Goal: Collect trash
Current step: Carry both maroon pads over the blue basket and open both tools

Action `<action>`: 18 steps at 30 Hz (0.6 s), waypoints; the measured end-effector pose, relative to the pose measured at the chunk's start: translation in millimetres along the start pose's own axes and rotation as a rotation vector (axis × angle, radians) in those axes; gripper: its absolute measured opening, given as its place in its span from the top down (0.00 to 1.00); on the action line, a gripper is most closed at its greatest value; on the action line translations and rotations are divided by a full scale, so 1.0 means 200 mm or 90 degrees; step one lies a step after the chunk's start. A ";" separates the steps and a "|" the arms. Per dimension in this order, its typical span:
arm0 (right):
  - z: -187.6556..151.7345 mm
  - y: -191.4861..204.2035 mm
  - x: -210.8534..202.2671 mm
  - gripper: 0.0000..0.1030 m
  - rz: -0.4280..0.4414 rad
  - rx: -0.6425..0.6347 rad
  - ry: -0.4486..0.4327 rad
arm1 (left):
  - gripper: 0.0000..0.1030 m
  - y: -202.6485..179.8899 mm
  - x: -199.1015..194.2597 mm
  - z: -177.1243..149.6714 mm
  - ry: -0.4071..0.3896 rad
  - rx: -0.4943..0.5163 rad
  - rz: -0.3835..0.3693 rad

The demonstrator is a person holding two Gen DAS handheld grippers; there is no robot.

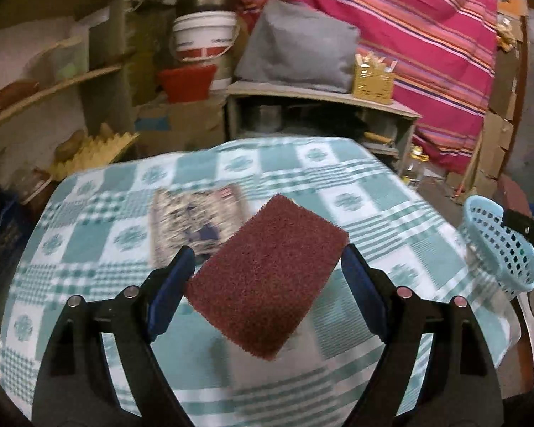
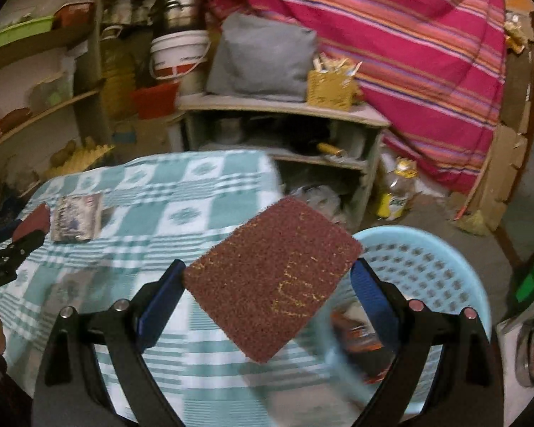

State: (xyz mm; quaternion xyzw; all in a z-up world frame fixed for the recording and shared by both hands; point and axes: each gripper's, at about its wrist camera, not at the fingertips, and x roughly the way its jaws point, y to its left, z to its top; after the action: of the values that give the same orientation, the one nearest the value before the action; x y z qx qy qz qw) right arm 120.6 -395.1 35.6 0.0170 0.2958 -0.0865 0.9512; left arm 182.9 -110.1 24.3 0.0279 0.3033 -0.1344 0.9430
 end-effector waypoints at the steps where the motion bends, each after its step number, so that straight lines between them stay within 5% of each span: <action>1: 0.01 -0.04 -0.01 0.12 -0.006 0.000 -0.004 | 0.21 -0.07 0.01 0.02 -0.004 0.007 -0.006; 18: -0.09 -0.86 -0.03 0.12 -0.120 0.143 -0.025 | 0.21 -1.05 0.16 0.19 -0.018 0.087 -0.160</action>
State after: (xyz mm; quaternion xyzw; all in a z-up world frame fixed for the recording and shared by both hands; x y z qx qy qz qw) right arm 75.5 -562.4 28.3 0.0938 0.2657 -0.2080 0.9366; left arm 172.0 -323.8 42.4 0.0515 0.2810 -0.2722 0.9189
